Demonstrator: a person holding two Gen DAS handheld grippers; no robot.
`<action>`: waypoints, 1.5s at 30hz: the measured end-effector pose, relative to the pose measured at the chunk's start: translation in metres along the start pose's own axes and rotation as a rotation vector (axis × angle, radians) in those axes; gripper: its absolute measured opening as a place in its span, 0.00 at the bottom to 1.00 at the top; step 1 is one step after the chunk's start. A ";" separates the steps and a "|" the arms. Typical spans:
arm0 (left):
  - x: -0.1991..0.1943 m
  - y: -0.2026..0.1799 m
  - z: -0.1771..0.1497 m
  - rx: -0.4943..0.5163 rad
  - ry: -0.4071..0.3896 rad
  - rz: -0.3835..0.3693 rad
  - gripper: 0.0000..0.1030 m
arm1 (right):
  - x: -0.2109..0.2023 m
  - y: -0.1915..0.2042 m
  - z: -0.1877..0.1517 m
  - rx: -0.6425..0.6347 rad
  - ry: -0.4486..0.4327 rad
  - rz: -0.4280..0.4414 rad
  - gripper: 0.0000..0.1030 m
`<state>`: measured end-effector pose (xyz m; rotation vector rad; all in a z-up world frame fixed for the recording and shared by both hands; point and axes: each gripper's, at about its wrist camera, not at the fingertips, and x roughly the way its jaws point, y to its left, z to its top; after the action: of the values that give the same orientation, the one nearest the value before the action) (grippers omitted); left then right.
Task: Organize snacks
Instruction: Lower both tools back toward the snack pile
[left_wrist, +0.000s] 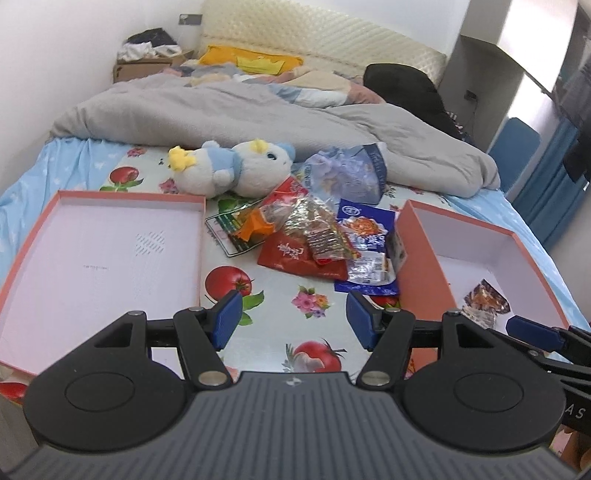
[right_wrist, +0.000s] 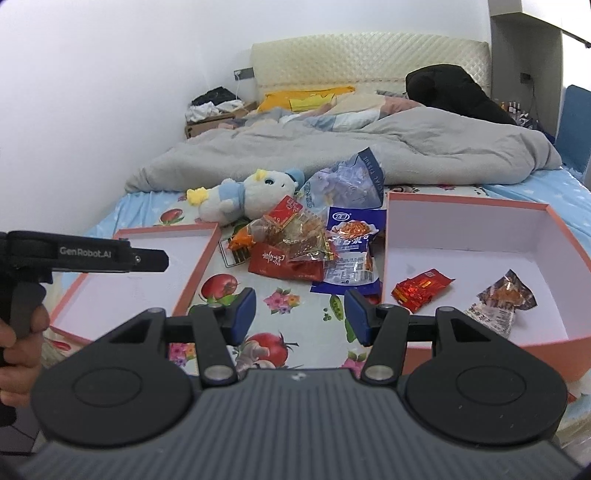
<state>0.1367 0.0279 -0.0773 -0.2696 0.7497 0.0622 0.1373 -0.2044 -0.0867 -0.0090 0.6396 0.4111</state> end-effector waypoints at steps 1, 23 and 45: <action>0.004 0.003 0.002 -0.006 0.002 0.002 0.66 | 0.005 0.001 0.001 -0.007 0.007 0.001 0.54; 0.142 0.043 0.052 -0.027 0.090 0.004 0.66 | 0.127 -0.003 0.029 -0.084 0.160 -0.010 0.54; 0.256 0.031 0.064 0.382 0.081 0.080 0.75 | 0.265 -0.025 0.061 -0.071 0.253 0.003 0.73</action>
<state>0.3617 0.0642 -0.2132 0.1223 0.8362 -0.0168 0.3741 -0.1213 -0.1951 -0.1289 0.8739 0.4390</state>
